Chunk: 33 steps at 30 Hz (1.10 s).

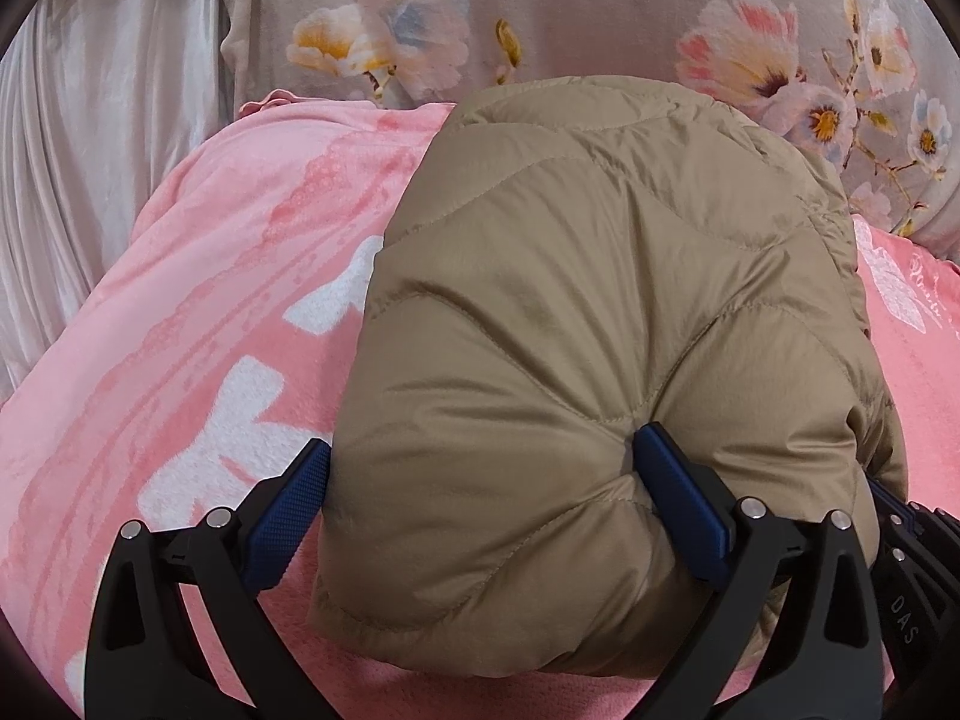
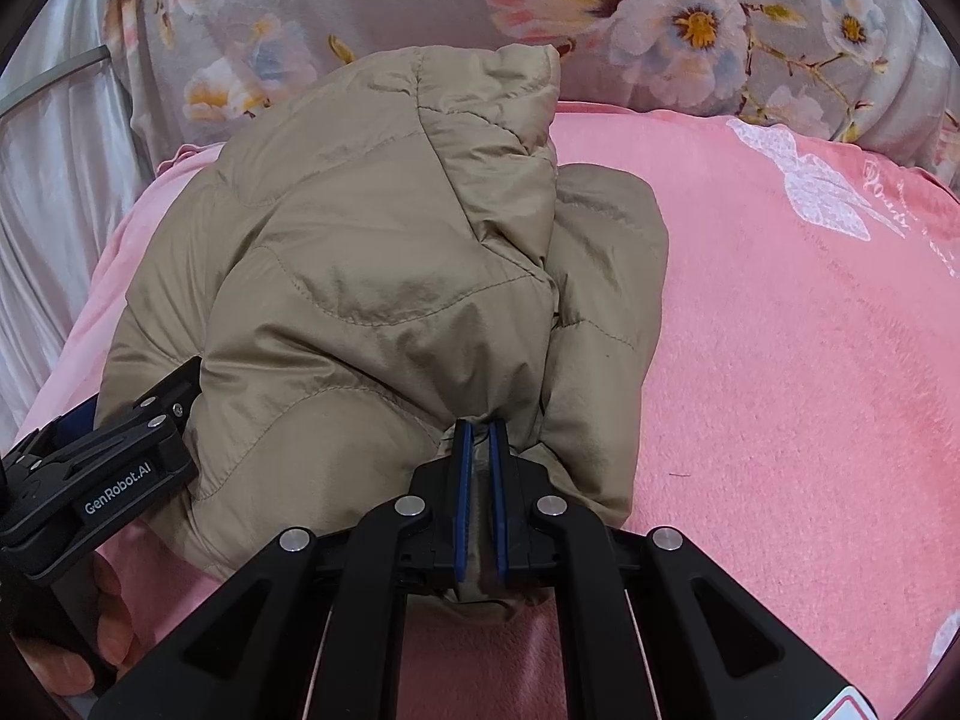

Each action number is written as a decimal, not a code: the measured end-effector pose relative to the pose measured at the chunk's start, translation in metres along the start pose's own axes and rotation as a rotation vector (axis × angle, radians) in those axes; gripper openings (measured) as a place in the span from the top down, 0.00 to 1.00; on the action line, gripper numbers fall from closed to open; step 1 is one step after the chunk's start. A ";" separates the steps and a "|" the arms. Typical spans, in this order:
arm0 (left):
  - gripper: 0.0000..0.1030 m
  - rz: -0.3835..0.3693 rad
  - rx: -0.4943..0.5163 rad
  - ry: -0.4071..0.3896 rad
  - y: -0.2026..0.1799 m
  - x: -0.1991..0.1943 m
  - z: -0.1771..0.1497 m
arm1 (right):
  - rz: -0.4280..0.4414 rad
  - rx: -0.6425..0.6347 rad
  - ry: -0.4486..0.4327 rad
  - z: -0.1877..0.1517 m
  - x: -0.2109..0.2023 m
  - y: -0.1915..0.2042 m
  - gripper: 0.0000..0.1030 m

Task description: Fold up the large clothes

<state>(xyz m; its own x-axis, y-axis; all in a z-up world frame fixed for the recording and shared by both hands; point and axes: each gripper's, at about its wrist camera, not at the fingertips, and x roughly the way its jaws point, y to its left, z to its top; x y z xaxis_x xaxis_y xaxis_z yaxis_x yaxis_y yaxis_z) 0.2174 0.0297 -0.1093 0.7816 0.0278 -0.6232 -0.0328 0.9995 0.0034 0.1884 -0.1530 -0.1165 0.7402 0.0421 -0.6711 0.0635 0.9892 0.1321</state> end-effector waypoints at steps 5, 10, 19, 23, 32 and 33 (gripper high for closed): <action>0.04 0.002 0.002 0.000 0.000 0.000 -0.001 | -0.019 -0.013 0.003 -0.001 0.000 0.004 0.95; 0.04 -0.011 -0.010 -0.004 0.003 0.001 -0.001 | -0.027 -0.017 0.008 -0.001 0.000 0.005 0.95; 0.04 0.022 0.019 -0.064 0.001 -0.025 -0.006 | -0.019 0.012 -0.031 -0.002 -0.014 0.002 0.91; 0.04 0.042 0.076 -0.079 -0.003 -0.058 -0.029 | -0.096 0.001 -0.136 -0.027 -0.064 0.007 0.28; 0.05 0.031 0.072 0.004 -0.004 -0.098 -0.081 | -0.078 0.037 -0.114 -0.092 -0.120 -0.007 0.22; 0.05 0.021 0.072 0.019 -0.005 -0.100 -0.088 | -0.075 0.051 -0.099 -0.096 -0.122 -0.007 0.22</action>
<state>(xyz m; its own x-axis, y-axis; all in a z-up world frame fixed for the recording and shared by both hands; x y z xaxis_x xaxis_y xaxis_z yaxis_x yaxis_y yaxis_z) 0.0844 0.0207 -0.1153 0.7692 0.0489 -0.6371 -0.0036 0.9974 0.0722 0.0335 -0.1520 -0.1059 0.7942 -0.0483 -0.6057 0.1536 0.9804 0.1231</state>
